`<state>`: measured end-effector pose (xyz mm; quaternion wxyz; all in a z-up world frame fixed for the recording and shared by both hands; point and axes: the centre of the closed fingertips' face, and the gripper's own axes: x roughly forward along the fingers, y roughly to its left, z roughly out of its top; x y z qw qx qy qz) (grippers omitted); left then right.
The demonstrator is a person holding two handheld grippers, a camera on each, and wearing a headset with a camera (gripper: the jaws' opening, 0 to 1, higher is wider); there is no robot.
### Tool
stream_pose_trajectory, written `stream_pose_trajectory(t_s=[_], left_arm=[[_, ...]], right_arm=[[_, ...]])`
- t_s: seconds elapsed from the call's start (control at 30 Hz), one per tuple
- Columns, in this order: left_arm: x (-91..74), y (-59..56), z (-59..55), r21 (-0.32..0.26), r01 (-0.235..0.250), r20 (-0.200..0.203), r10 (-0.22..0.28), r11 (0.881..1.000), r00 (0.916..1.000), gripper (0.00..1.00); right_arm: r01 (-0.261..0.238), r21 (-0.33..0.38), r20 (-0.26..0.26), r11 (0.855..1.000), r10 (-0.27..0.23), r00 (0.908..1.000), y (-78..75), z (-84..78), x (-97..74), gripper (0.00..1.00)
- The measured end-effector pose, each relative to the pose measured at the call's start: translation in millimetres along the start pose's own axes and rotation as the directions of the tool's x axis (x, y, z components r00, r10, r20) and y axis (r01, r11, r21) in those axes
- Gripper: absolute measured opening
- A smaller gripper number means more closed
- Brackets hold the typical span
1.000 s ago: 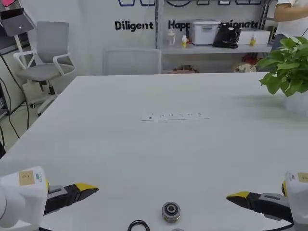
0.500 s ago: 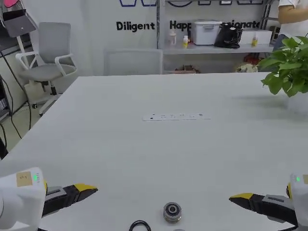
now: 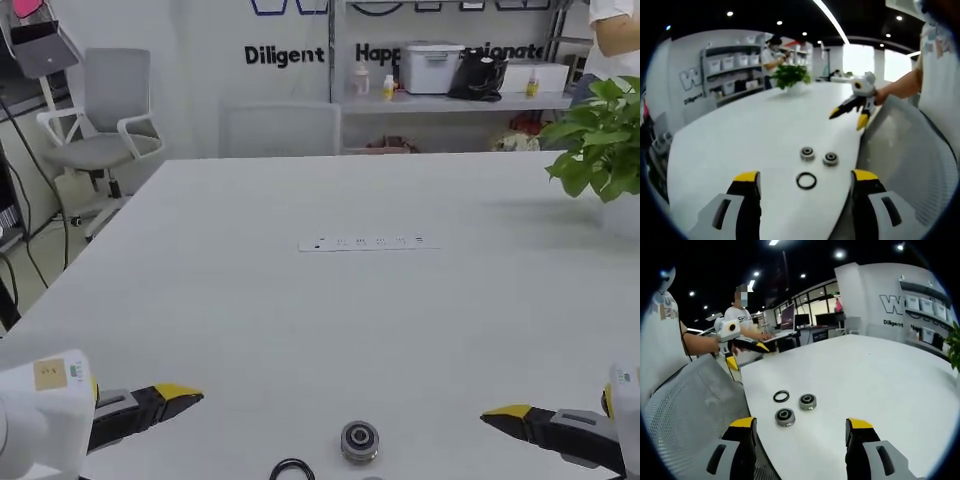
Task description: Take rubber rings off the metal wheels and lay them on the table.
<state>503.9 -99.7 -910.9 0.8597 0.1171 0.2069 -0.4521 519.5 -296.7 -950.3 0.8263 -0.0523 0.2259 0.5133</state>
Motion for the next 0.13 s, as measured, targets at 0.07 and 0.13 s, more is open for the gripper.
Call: stream_pose_trajectory(t_s=[0.07, 0.13], left_arm=[[-0.4, 0.1, 0.4, 0.001, -0.001, 0.000, 0.001, 1.000, 1.0000, 0.75], [-0.9, 0.1, 0.5, 0.001, -0.003, 0.000, 0.003, 1.000, 1.0000, 0.74]], right_arm=[[-0.001, -0.002, 0.001, 1.000, 0.001, 1.0000, 0.5, 0.7, -0.1, 0.71], [-0.001, -0.003, 0.002, 1.000, 0.001, 1.0000, 0.6, 1.2, -0.3, 0.71]])
